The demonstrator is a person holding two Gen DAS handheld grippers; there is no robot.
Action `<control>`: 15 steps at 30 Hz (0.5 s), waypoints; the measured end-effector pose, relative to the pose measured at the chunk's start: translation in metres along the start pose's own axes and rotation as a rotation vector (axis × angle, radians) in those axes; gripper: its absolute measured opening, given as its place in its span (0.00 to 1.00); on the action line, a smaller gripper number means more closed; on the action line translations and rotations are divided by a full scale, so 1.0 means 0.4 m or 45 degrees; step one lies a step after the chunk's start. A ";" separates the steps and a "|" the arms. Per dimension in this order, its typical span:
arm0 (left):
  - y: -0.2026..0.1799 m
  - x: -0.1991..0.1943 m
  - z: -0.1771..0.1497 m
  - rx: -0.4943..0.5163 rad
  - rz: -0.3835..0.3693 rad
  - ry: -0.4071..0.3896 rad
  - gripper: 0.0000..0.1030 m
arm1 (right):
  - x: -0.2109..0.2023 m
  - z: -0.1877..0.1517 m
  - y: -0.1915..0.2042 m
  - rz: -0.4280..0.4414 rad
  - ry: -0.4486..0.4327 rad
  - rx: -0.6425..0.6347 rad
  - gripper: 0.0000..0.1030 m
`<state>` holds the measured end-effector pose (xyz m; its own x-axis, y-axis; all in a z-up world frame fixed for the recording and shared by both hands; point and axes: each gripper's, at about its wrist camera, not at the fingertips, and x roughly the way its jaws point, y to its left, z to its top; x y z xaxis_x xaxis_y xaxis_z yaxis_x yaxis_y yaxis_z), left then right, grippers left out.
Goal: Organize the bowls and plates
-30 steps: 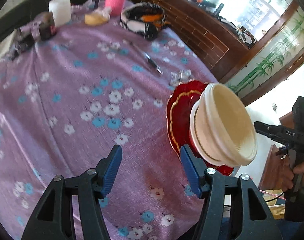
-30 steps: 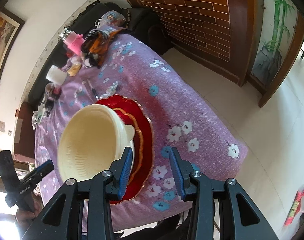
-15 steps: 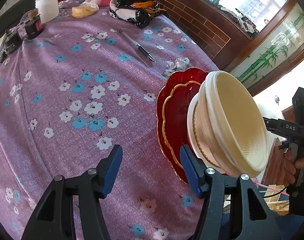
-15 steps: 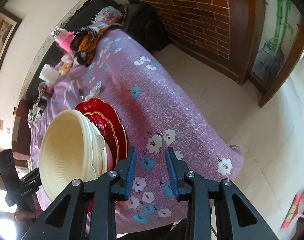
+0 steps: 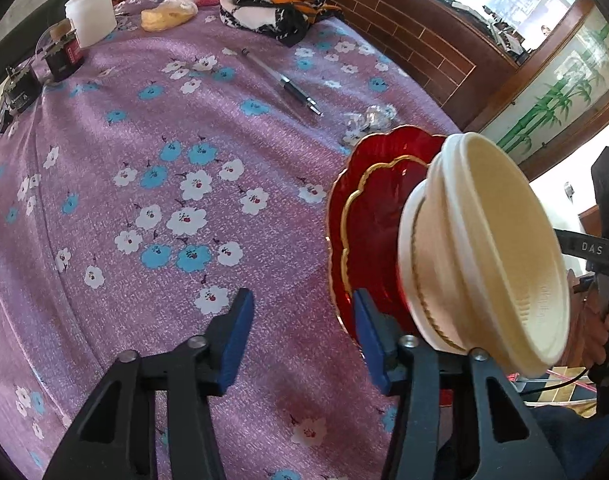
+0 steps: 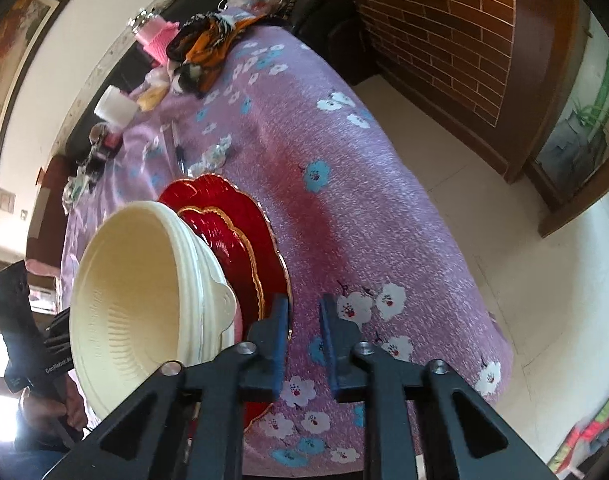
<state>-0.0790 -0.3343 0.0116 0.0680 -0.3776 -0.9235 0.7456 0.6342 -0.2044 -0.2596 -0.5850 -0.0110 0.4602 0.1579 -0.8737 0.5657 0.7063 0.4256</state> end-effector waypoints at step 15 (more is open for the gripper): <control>-0.005 0.018 0.034 -0.002 -0.011 -0.048 0.31 | 0.046 0.017 0.022 -0.018 0.045 -0.015 0.05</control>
<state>-0.0710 -0.3476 0.0096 0.0865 -0.4080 -0.9089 0.7453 0.6319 -0.2128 -0.2416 -0.5806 -0.0219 0.4276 0.1721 -0.8874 0.5635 0.7169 0.4106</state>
